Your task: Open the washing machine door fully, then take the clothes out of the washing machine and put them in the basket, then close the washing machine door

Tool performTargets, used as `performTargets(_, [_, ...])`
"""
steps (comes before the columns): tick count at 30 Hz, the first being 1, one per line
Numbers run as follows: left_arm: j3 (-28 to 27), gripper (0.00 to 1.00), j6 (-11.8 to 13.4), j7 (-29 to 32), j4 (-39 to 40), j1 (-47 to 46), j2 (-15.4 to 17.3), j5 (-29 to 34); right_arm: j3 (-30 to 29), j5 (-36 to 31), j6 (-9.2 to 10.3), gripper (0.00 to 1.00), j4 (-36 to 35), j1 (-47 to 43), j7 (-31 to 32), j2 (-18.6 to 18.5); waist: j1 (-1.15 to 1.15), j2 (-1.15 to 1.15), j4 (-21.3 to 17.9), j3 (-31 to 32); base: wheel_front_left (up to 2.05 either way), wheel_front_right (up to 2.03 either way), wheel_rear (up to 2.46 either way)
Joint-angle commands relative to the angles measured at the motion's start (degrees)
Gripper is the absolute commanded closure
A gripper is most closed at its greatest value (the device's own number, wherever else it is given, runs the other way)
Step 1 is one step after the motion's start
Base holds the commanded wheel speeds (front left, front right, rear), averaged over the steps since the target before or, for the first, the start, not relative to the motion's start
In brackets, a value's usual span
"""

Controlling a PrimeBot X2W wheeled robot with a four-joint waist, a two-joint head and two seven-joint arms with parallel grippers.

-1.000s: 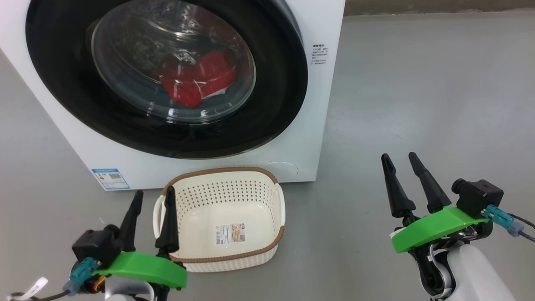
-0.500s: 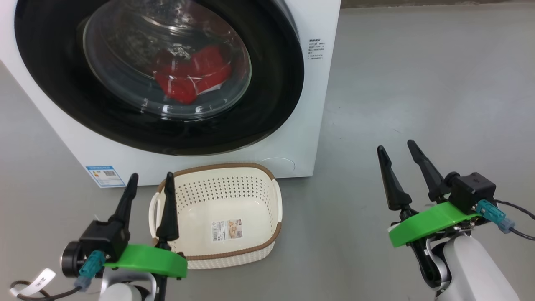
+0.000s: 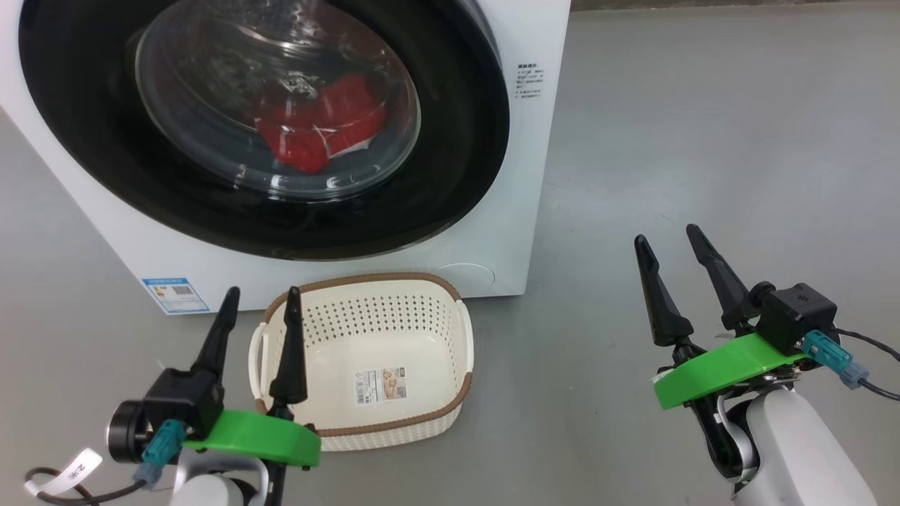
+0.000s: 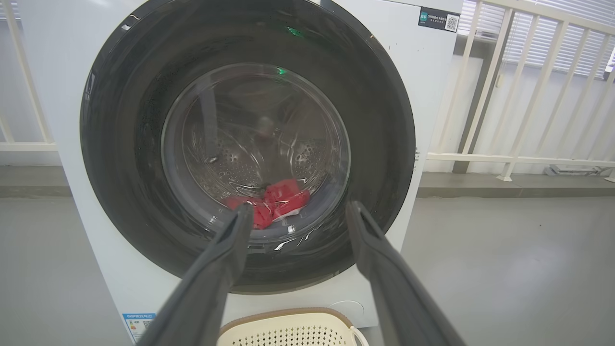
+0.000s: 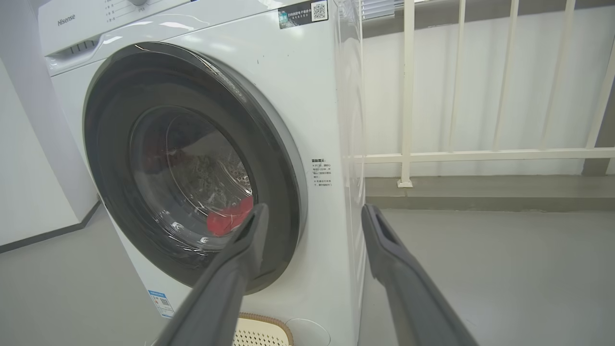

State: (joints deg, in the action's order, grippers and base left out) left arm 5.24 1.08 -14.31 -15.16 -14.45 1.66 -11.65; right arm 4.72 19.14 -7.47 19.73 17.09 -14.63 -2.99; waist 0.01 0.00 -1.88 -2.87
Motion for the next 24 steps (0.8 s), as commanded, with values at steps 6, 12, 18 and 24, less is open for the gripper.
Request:
performTargets(6, [-0.8, 0.0, 0.3, -0.7, 1.9, -2.2, 1.2, -0.8, 1.0, 0.1, -0.02, 0.0, -1.7, 2.5, -0.4, 0.1, -0.01, 0.0, 0.8, -1.2, 0.0, 0.0, 0.0])
performTargets(12, [-0.2, 0.0, 0.3, -0.7, 2.5, -2.8, 1.2, -1.3, 0.1, 1.7, -0.02, 0.0, -1.3, 4.0, -0.4, 0.1, -0.01, 0.0, 1.6, -3.0, 0.0, 0.0, 0.0])
performTargets(18, [0.2, 0.0, 0.1, -0.7, 3.0, -3.3, 1.2, -1.5, -0.9, 2.6, -0.02, 0.38, -0.9, 6.2, -0.4, 0.1, -0.01, 0.0, 2.2, -4.8, 0.0, 0.0, 0.0])
performTargets(24, [0.9, 0.0, -0.3, -0.7, 3.2, -4.4, 1.2, -1.9, -1.3, 4.1, -0.02, 1.0, -0.9, 9.4, -0.4, 0.1, -0.01, 0.0, 3.0, -7.0, 0.0, 0.0, 0.0])
